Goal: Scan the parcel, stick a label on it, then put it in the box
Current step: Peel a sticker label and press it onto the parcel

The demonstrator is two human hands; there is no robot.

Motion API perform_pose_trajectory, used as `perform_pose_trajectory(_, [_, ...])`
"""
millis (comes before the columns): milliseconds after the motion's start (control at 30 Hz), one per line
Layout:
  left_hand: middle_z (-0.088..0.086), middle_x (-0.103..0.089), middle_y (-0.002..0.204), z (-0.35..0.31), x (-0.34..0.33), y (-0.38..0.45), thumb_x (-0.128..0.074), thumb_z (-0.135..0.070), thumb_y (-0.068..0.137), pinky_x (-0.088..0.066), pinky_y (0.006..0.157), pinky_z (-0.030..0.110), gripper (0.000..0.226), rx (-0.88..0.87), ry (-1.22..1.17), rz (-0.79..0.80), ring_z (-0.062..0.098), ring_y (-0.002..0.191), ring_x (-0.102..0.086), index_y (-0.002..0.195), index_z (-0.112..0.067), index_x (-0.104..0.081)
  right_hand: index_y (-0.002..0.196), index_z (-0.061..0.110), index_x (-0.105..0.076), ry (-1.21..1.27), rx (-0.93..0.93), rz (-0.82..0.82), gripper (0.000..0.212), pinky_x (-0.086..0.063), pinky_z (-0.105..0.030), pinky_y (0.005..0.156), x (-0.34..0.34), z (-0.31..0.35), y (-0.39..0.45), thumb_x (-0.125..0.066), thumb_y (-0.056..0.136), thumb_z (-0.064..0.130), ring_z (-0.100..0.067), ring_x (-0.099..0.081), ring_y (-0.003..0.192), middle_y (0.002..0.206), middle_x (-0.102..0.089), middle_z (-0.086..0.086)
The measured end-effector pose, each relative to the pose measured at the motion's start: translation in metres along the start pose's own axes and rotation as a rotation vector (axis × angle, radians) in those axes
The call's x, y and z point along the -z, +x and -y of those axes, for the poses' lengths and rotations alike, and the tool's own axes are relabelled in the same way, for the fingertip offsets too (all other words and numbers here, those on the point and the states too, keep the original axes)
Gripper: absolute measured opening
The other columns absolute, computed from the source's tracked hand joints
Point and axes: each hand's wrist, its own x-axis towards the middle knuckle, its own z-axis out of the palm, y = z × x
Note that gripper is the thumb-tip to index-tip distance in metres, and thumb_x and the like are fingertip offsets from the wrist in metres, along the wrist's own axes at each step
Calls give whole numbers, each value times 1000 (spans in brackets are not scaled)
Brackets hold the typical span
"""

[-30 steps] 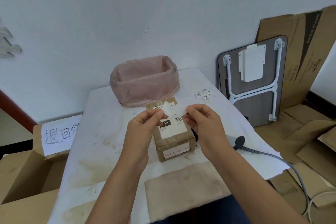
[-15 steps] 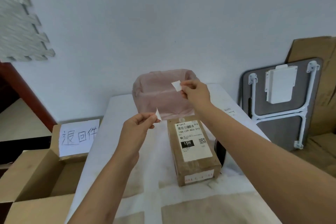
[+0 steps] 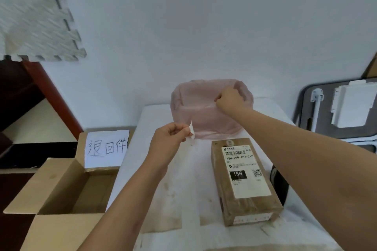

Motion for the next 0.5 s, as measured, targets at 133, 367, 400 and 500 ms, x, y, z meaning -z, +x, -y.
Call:
perform_pose_trajectory(133, [1,-76,94,-2,-3,1,-65,-23,91,-43,70,17,11,-6,-9,4,8,79,-63,89,-17,-74,97,16,-71,125,47,-23,31,-40,-25,102,16,8,-20,-42,87,15,-15,-61,103,91,-71,-2])
perform_pose_trajectory(367, [-3,-76,87,-13,-14,-6,-65,-21,91,-43,71,15,10,-33,-40,24,2,75,-63,93,-18,-74,107,12,-74,219,241,-124,31,-35,-6,59,41,19,-59,-48,91,6,-15,-65,103,110,-73,0])
perform_pose_trajectory(400, [-3,-76,86,-15,-16,-8,-65,-21,91,-43,72,16,9,-39,-41,26,3,76,-63,92,-19,-74,105,7,-73,258,253,-109,28,-37,-3,60,41,21,-66,-49,91,6,-17,-64,102,104,-74,-3])
perform_pose_trajectory(500, [-5,-76,83,-16,-19,-12,-67,-23,89,-45,77,21,7,-75,-8,26,6,80,-63,89,-21,-74,99,3,-70,394,307,-37,18,-51,-15,76,38,25,-87,-56,89,9,-16,-66,82,79,-67,-2])
